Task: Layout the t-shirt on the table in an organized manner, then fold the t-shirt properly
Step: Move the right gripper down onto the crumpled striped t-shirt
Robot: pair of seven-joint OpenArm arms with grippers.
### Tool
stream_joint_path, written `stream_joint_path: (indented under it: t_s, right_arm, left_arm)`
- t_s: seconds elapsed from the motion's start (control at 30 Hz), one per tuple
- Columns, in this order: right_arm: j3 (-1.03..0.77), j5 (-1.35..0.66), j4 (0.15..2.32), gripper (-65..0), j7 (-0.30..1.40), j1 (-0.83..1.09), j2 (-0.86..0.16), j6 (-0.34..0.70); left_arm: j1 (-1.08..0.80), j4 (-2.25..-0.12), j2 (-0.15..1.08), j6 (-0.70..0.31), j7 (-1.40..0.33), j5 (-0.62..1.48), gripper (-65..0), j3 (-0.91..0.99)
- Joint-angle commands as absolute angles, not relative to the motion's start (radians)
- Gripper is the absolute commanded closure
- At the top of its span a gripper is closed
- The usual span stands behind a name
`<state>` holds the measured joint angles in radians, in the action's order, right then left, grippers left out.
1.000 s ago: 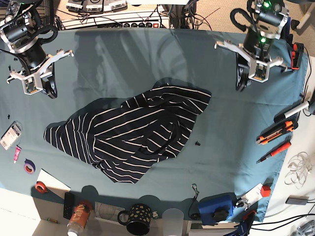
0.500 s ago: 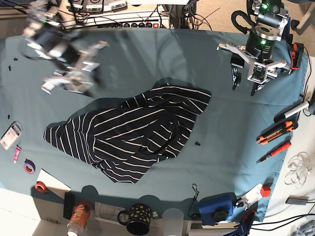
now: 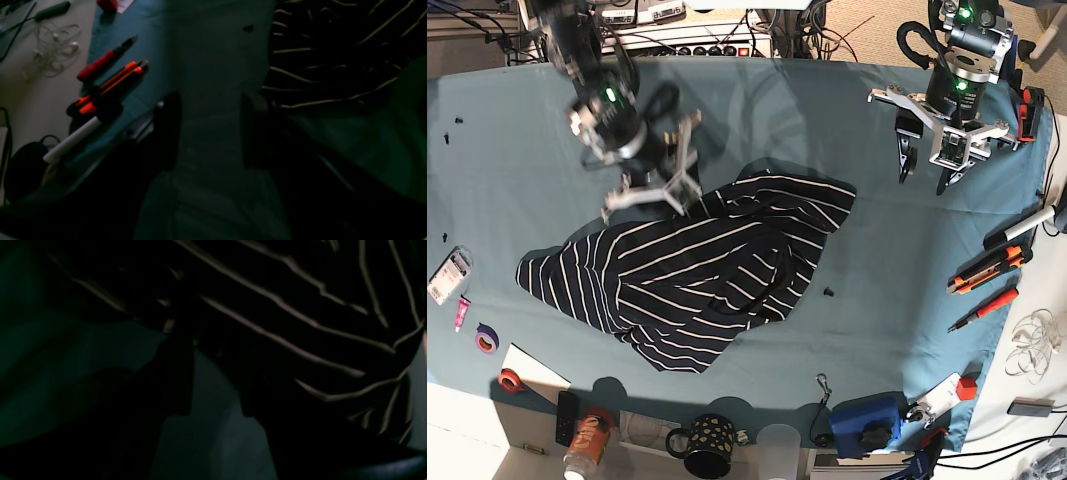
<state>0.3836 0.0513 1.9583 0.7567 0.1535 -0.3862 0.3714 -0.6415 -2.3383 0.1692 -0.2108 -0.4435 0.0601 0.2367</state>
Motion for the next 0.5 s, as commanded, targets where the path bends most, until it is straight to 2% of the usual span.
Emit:
stream_joint_path:
  t_s: [0.0, 0.47]
  right_arm:
    - [0.392, 0.046, 1.965, -22.1, 0.73, 0.123, -0.391, 0.368]
    - [0.452, 0.079, 1.954, -22.1, 0.753, -0.037, -0.319, 0.369]
  left_arm:
    - [-0.645, -2.356, 0.172, -0.21, -0.418, 0.063, -29.5, 0.239]
    - [-0.646, -2.356, 0.172, -0.21, -0.418, 0.063, -29.5, 0.239]
